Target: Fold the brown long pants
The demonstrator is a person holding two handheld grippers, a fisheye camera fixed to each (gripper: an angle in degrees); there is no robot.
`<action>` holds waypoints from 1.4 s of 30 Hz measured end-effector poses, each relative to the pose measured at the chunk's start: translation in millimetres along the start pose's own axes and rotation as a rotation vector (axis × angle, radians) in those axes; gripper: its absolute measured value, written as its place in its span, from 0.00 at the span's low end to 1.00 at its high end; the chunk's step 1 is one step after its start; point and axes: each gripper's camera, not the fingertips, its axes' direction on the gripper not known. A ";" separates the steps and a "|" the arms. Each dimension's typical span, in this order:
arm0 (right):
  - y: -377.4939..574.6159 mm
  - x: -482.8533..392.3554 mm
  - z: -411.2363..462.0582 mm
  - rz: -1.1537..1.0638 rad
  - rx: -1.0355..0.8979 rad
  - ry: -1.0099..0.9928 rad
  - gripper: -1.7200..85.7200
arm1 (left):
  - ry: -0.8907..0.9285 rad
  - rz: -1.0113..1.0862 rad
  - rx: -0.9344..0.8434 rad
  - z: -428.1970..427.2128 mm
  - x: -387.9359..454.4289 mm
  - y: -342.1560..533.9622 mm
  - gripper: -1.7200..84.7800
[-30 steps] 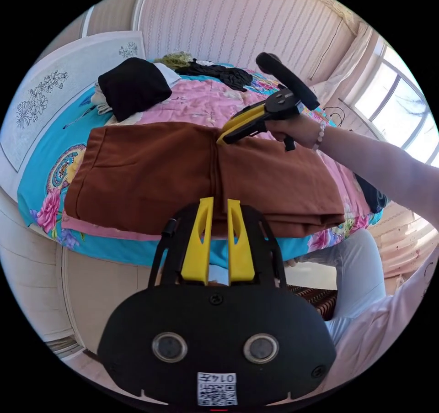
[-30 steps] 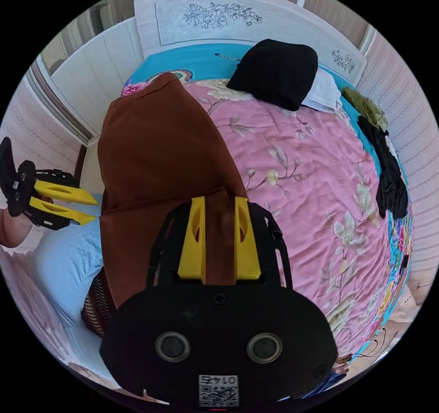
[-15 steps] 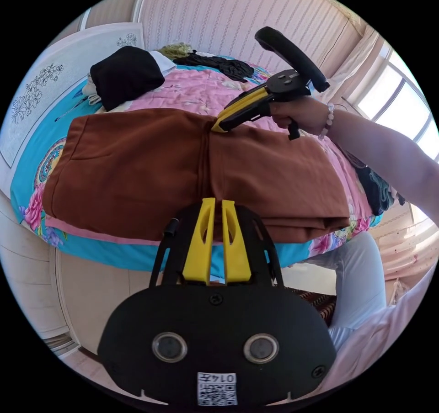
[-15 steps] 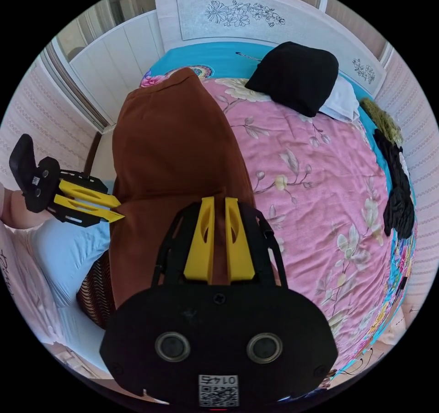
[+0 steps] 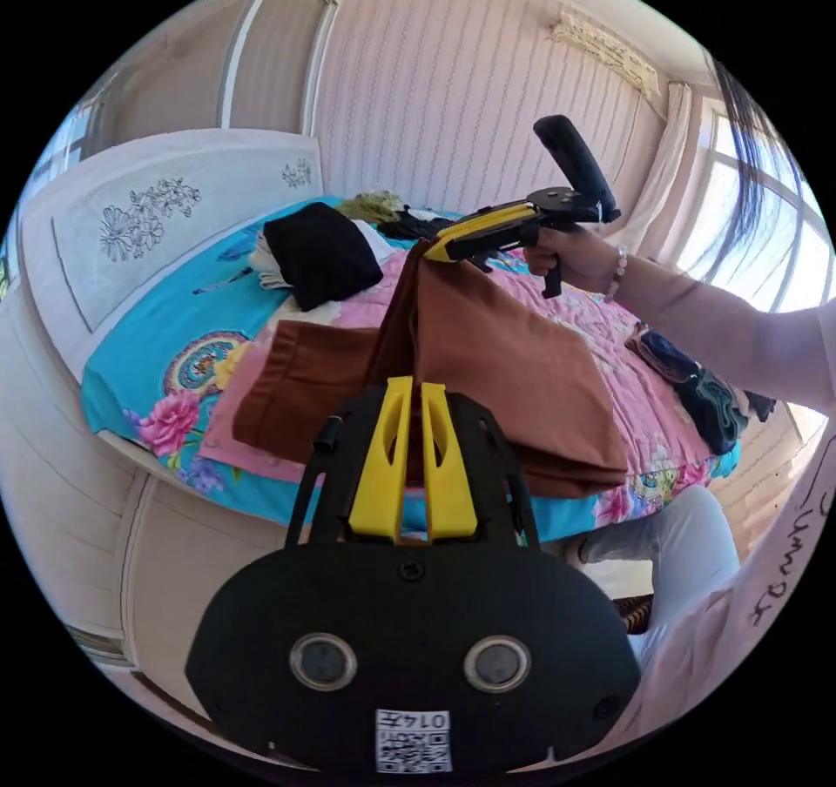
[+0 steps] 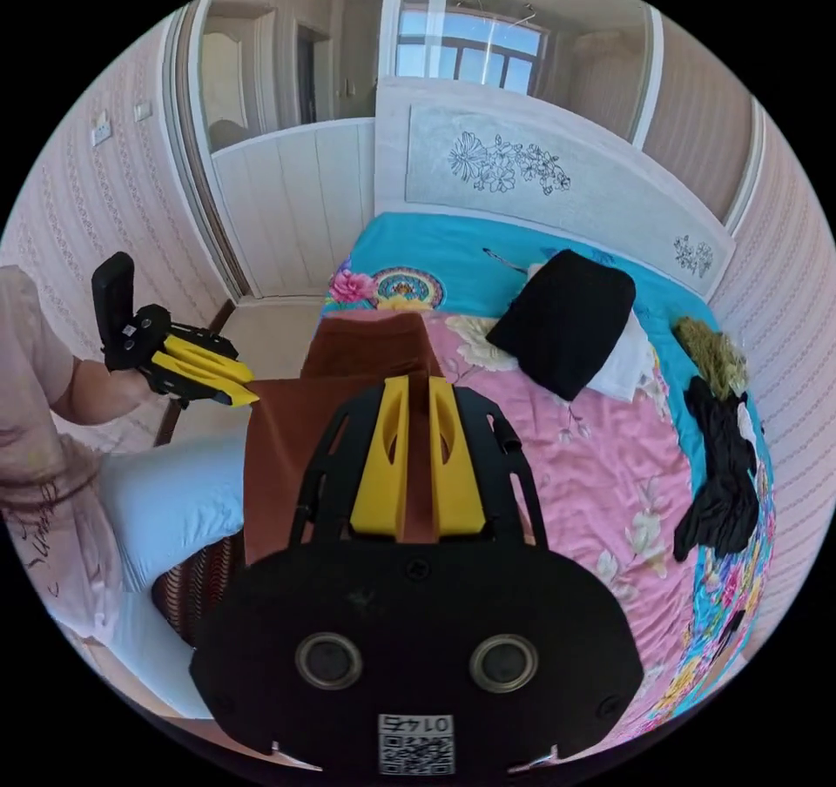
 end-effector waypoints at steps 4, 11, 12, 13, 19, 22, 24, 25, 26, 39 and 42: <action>-53.4 10.1 40.4 0.102 0.041 0.026 0.09 | -0.171 -0.070 -0.083 8.9 -51.0 -7.7 0.03; 13.3 31.1 64.2 0.223 -0.130 0.063 0.08 | -0.129 -0.134 -0.235 54.9 -81.4 28.8 0.04; 39.4 35.9 54.8 0.251 -0.152 0.072 0.07 | -0.132 -0.094 -0.225 47.5 -71.0 30.6 0.04; 52.6 37.9 50.7 0.268 -0.166 0.077 0.07 | -0.131 -0.070 -0.220 44.0 -64.8 31.4 0.03; 134.9 34.0 41.9 0.346 -0.275 0.032 0.02 | -0.033 0.290 -0.187 49.4 31.4 40.4 0.01; 122.9 33.2 52.3 0.345 -0.273 0.010 0.02 | 0.204 0.342 -0.179 71.5 71.6 41.1 0.01; 103.3 34.8 65.4 0.341 -0.282 0.017 0.02 | 0.165 0.415 -0.238 90.1 97.3 43.0 0.01; 99.2 35.8 70.4 0.343 -0.291 0.026 0.02 | 0.146 0.430 -0.246 94.3 102.1 44.8 0.01; 93.3 39.2 84.4 0.354 -0.330 0.051 0.02 | 0.128 0.461 -0.275 106.1 110.5 51.3 0.01; 140.4 77.6 118.7 0.499 -0.473 0.040 0.02 | 0.095 0.516 -0.388 160.2 154.1 112.5 0.01; 168.3 79.5 93.3 0.589 -0.357 0.020 0.02 | 0.045 0.654 -0.400 162.1 171.8 119.3 0.01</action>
